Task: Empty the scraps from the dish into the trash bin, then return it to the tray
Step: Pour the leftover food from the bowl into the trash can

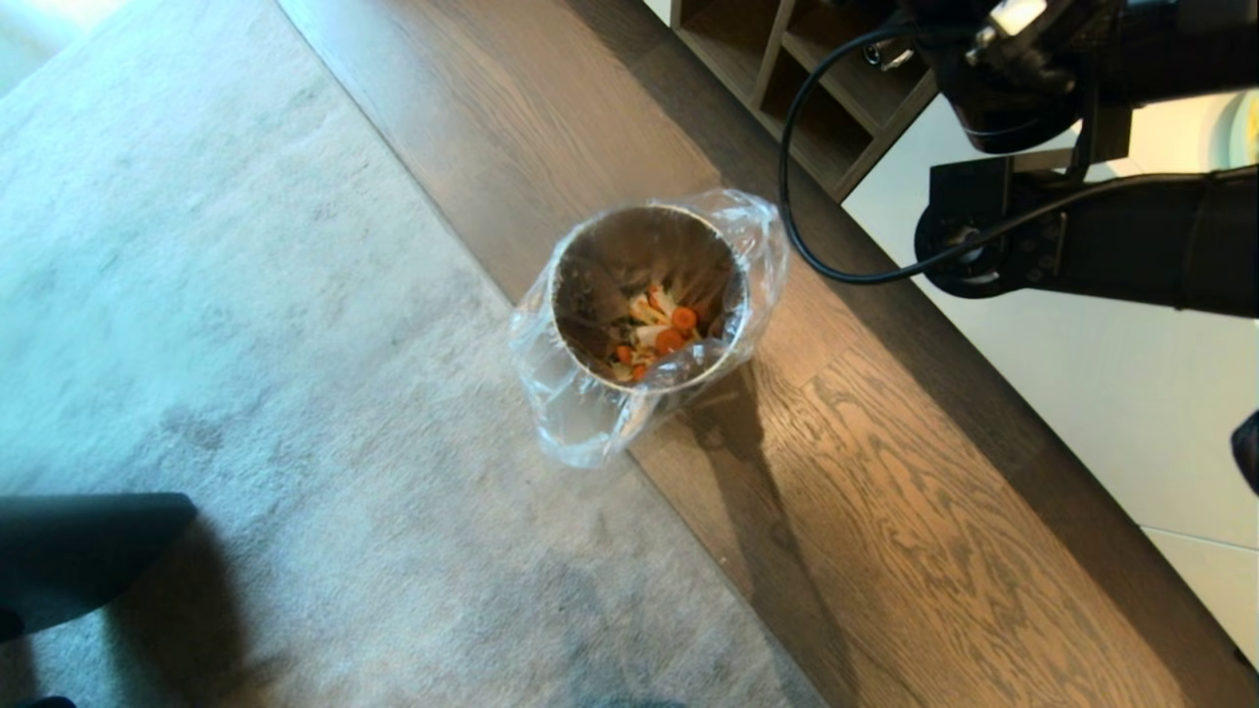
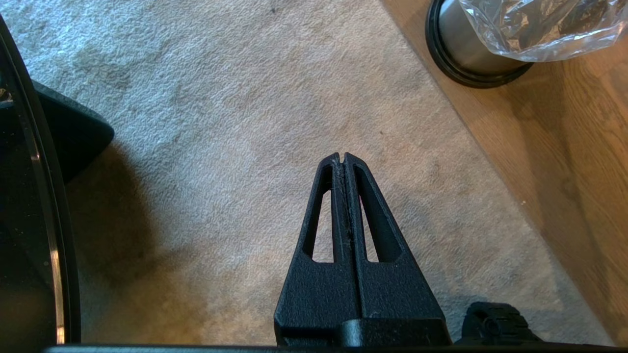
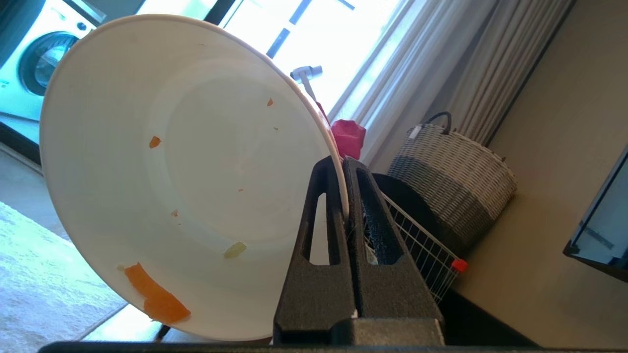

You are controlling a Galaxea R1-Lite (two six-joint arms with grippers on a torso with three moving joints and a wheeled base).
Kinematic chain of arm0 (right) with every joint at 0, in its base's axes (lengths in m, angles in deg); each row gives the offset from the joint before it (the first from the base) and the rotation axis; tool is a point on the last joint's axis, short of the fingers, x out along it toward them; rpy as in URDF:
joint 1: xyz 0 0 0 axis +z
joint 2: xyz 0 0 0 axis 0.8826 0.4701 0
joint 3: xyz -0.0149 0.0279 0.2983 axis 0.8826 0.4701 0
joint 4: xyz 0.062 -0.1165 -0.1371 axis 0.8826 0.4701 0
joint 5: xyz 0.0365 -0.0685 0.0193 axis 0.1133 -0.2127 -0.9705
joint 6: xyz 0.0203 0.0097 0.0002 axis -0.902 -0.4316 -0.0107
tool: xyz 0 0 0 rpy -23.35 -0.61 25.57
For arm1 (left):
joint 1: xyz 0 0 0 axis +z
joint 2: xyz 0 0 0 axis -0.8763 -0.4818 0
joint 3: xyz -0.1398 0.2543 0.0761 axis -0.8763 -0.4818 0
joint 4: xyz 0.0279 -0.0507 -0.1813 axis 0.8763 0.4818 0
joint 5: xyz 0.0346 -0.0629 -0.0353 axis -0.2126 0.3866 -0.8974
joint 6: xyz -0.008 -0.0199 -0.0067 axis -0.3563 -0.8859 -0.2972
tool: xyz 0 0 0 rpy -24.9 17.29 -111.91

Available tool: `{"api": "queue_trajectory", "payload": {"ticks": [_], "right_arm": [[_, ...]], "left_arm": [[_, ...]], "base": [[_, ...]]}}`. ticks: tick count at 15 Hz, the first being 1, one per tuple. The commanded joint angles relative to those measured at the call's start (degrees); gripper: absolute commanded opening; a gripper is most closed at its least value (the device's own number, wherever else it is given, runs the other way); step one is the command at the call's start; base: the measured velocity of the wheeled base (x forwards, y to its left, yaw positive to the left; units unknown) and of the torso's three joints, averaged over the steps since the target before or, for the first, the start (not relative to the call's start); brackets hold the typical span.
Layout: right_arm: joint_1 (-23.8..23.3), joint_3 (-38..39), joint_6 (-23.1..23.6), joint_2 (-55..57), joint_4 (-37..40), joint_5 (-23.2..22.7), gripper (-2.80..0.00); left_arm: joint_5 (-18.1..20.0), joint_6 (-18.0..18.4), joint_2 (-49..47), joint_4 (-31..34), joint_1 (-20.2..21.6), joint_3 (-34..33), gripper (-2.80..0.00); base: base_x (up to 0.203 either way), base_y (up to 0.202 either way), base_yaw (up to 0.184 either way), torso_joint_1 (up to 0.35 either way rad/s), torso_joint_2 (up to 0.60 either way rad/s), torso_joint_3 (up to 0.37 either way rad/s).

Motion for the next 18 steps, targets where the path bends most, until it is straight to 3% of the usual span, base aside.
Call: {"api": "queue_trajectory", "payload": {"ticks": [1,14,18], "right_arm": [[-1.2,-0.5,-0.1,-0.4,-2.0,-0.9,-2.80],[1.5,-0.3,1.2,-3.3,-1.9,-0.2,-2.80],[1.5,-1.0,-0.7,-6.4,-1.5,0.0,-2.80]], "left_arm": [[0.0,-0.1,0.0,0.0,0.0,0.0,-2.80],[0.0,-0.1,0.0,0.0,0.0,0.0,-2.80],[0.0,-0.1,0.0,0.0,0.0,0.0,-2.80]], "base": [[0.000,0.000,0.000,0.000,0.00,0.000],[0.000,0.000,0.000,0.000,0.00,0.000],[0.000,0.000,0.000,0.000,0.00,0.000]]}}
